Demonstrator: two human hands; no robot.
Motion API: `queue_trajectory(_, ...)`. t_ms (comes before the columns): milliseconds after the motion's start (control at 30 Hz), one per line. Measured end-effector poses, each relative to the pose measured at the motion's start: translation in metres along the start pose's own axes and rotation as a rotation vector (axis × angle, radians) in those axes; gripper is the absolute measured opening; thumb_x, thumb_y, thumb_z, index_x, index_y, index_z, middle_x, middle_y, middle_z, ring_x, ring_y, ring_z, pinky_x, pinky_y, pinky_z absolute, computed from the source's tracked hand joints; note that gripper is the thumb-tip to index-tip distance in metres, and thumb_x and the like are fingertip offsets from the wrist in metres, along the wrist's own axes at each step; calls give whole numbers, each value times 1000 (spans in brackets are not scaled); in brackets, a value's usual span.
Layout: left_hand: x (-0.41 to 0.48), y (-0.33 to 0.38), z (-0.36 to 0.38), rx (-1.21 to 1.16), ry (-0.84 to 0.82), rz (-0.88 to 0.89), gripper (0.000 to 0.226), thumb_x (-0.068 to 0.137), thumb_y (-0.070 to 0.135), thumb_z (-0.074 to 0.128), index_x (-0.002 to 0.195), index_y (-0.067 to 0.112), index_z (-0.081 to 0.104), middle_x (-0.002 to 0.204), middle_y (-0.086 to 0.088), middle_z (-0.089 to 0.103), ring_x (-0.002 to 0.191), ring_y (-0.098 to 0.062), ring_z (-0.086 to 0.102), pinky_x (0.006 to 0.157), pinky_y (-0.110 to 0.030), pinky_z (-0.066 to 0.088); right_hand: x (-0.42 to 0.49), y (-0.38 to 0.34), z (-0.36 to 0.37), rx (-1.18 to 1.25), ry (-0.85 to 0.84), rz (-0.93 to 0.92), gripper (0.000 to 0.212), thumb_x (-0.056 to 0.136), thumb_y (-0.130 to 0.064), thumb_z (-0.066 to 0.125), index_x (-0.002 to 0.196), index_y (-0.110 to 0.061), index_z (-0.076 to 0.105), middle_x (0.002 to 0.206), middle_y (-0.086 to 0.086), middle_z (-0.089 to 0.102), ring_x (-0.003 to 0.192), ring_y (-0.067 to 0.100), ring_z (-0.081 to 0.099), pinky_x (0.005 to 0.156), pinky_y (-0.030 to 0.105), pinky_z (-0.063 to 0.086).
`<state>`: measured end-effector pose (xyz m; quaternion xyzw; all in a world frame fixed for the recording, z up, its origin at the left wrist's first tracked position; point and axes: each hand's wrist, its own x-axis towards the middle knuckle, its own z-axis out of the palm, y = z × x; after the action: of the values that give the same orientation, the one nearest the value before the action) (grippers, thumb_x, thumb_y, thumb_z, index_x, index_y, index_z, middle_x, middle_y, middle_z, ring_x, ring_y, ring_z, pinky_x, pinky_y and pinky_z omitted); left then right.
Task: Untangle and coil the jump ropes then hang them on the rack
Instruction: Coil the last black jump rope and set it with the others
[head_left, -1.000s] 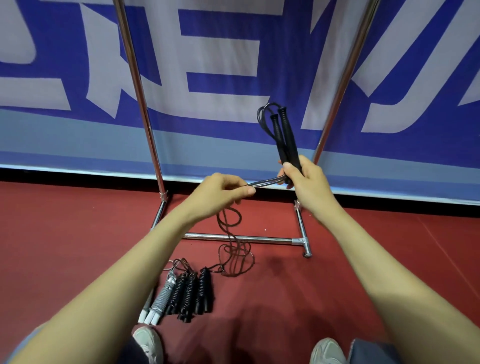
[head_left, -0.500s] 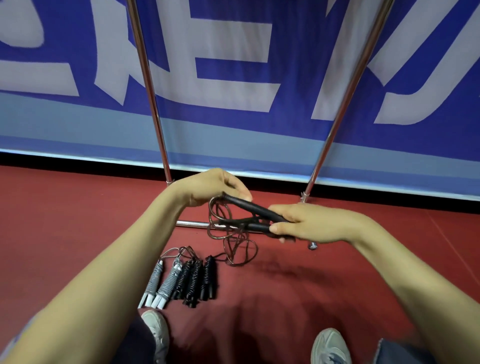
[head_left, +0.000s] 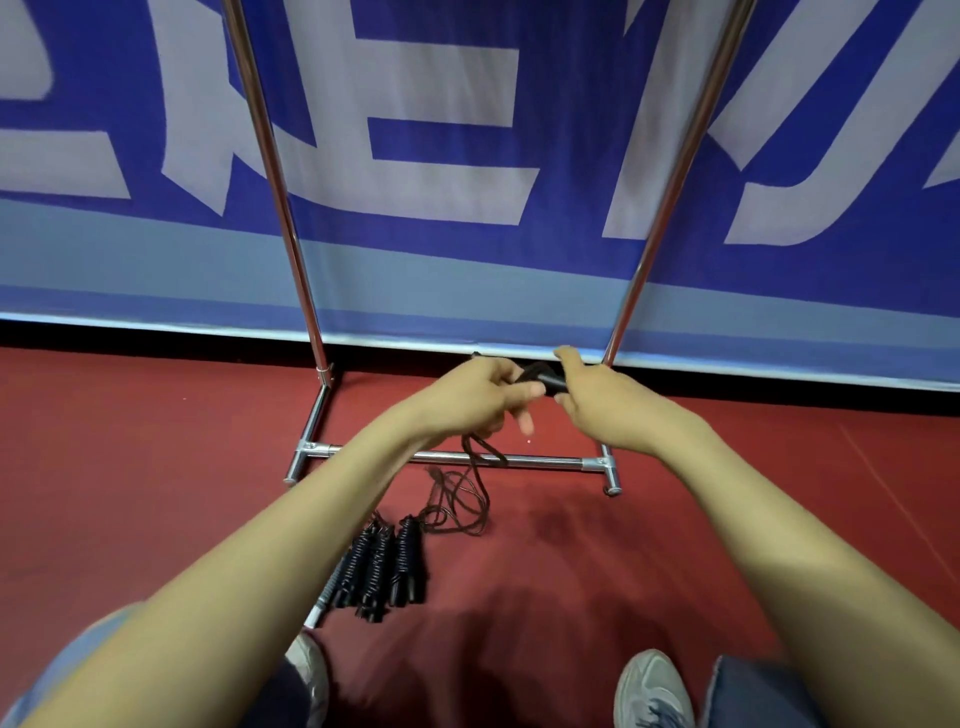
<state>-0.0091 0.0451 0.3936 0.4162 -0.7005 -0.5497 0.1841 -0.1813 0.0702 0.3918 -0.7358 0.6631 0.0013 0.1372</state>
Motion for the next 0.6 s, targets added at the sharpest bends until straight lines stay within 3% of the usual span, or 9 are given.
queue_trajectory(100,-2,1,-3,191,48,63,16,102,29,45,112,28,57,64,1,65,40,-10,41,44,-18,37,-2,5,-6,98,49,-13,19,101,-23,42,112,-13,30,75,8,56,68,32,56,66,42,46)
queue_trajectory(200,-5,-1,-4,288,158,212,23,100,28,50,119,29,63,65,2,63,43,-2,45,47,-14,39,-2,4,-7,101,80,-27,22,101,-22,40,119,-16,29,72,6,54,69,32,56,69,43,47)
queue_trajectory(267,-6,-2,4,431,186,349,24,97,27,55,117,25,67,66,4,62,55,-2,55,57,-23,48,-2,1,-5,105,60,-55,30,99,-18,38,127,-20,28,77,8,56,71,33,57,71,44,49)
queue_trajectory(367,-4,-6,11,740,233,426,30,95,30,56,124,28,61,82,5,67,78,-15,62,72,-36,51,-1,2,-6,174,80,-52,12,99,-17,38,110,-14,33,78,12,57,72,36,56,67,43,46)
queue_trajectory(433,-6,-6,6,657,261,388,30,96,28,55,125,27,60,72,9,63,67,-6,56,68,-26,47,-1,5,-10,235,150,-24,11,101,-20,39,105,-12,33,80,13,59,76,37,57,70,44,47)
queue_trajectory(500,-7,-4,8,350,210,334,21,99,30,51,112,23,66,59,9,58,52,-2,46,57,-18,37,-3,7,-13,279,226,-2,13,102,-21,39,108,-11,34,85,15,62,80,37,60,75,47,50)
queue_trajectory(600,-8,1,13,-82,63,225,25,102,32,43,108,24,67,57,4,56,48,-8,33,51,-21,30,-4,6,-16,389,298,13,11,102,-19,38,110,-15,33,87,11,62,76,29,61,71,42,50)
